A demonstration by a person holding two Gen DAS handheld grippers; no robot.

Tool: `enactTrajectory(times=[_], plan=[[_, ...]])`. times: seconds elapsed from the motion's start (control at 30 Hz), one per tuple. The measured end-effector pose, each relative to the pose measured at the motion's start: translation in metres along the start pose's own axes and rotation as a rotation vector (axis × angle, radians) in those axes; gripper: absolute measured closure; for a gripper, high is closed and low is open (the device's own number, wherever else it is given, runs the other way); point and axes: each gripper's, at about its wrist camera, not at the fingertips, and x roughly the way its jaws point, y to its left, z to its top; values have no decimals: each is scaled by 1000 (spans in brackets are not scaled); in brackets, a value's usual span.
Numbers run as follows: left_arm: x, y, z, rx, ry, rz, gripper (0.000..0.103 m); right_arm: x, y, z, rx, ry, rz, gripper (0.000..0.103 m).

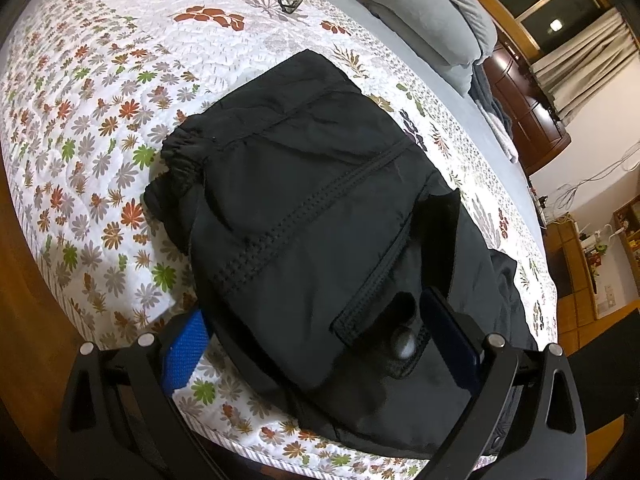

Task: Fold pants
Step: 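Lower the held leg end onto the folded pants with the right gripper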

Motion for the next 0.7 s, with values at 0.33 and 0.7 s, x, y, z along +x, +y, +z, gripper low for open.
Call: enactTrajectory(times=[0.33, 0.7], plan=[[-5, 4, -1, -17, -10, -43, 5, 36, 53, -15, -100, 76, 1, 88], [-10, 7, -2, -29, -16, -69, 5, 69, 98, -44, -182, 162, 7, 88]])
